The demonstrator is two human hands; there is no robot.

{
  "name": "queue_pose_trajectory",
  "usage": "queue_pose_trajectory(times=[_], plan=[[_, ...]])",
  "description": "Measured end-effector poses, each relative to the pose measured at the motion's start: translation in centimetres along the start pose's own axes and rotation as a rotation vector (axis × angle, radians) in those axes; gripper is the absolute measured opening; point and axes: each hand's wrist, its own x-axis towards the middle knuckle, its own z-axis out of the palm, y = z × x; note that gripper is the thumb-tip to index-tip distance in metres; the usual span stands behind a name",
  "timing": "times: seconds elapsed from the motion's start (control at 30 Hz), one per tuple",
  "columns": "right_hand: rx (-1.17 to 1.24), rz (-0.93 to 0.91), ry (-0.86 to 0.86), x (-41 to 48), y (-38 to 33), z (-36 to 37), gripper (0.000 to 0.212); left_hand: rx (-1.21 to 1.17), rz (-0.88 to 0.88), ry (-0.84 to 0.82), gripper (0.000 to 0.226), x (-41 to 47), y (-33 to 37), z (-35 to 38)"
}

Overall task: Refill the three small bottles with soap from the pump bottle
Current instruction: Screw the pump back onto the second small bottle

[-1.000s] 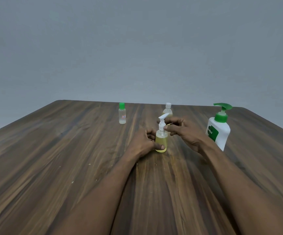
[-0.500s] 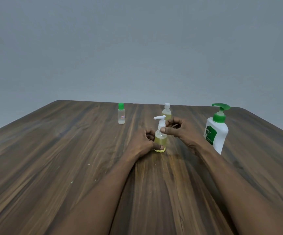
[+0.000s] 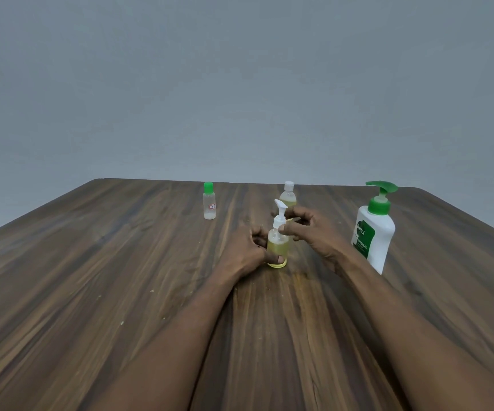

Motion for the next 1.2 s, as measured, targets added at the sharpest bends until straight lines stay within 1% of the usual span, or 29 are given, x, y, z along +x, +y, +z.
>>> queue_pose_trajectory(times=[0.07, 0.1, 0.13, 0.2, 0.23, 0.33, 0.4, 0.47, 0.53, 0.6, 0.67, 0.73, 0.8, 0.9, 0.97, 1.03, 1.13, 1.2], plan=[[0.011, -0.014, 0.043, 0.0, 0.0, 0.3, 0.024, 0.008, 0.0, 0.0, 0.039, 0.1, -0.1, 0.0], [-0.011, -0.019, 0.072, 0.1, 0.1, 0.4, 0.023, 0.009, -0.001, 0.002, 0.039, 0.1, -0.1, 0.0], [-0.044, -0.022, 0.094, 0.2, 0.2, 0.6, 0.027, 0.007, -0.001, 0.006, 0.039, 0.1, -0.1, 0.0], [-0.075, -0.014, 0.089, 0.2, 0.2, 0.7, 0.037, 0.007, -0.001, 0.008, 0.04, 0.1, -0.1, 0.0], [-0.044, -0.003, 0.071, 0.2, 0.2, 0.6, 0.038, 0.009, -0.002, 0.005, 0.04, 0.1, -0.1, 0.0], [0.085, 0.004, 0.044, 0.1, 0.1, 0.1, 0.026, 0.01, -0.003, -0.005, 0.037, 0.1, 0.0, 0.0], [0.042, -0.014, 0.087, 0.2, 0.2, 0.6, 0.02, 0.01, -0.006, 0.0, 0.036, 0.1, 0.0, 0.0], [-0.029, -0.036, 0.127, 0.2, 0.3, 1.3, 0.026, 0.015, -0.001, 0.005, 0.038, 0.1, -0.1, 0.0], [-0.061, -0.033, 0.092, 0.2, 0.1, 1.2, 0.032, 0.019, 0.008, 0.006, 0.041, 0.1, -0.1, 0.0], [-0.04, -0.043, 0.006, 0.1, -0.1, 0.3, 0.03, 0.006, 0.011, 0.006, 0.04, 0.2, -0.1, 0.0], [-0.024, -0.055, -0.023, -0.1, -0.1, -0.3, 0.025, -0.005, 0.003, 0.008, 0.04, 0.1, -0.1, 0.0], [-0.08, -0.066, 0.024, 0.0, 0.0, -0.2, 0.02, -0.009, -0.001, 0.005, 0.04, 0.2, -0.2, 0.0], [-0.167, -0.066, 0.064, 0.1, 0.0, 0.3, 0.023, -0.014, -0.002, 0.004, 0.041, 0.2, -0.2, 0.1], [-0.137, -0.067, 0.045, 0.2, -0.1, 0.0, 0.027, -0.015, -0.002, -0.001, 0.04, 0.2, -0.1, 0.1], [-0.158, -0.109, 0.042, 0.1, -0.1, -0.2, 0.022, -0.02, -0.001, -0.002, 0.039, 0.2, -0.1, 0.1], [-0.221, -0.138, 0.092, 0.1, -0.1, 0.4, 0.018, -0.018, -0.005, 0.0, 0.038, 0.2, -0.1, 0.1], [-0.296, -0.141, 0.211, 0.2, 0.1, 1.6, 0.031, -0.008, -0.006, -0.002, 0.04, 0.2, -0.2, 0.1], [-0.289, -0.111, 0.2, 0.1, 0.0, 1.5, 0.034, 0.003, 0.003, 0.0, 0.043, 0.3, -0.2, 0.1]])
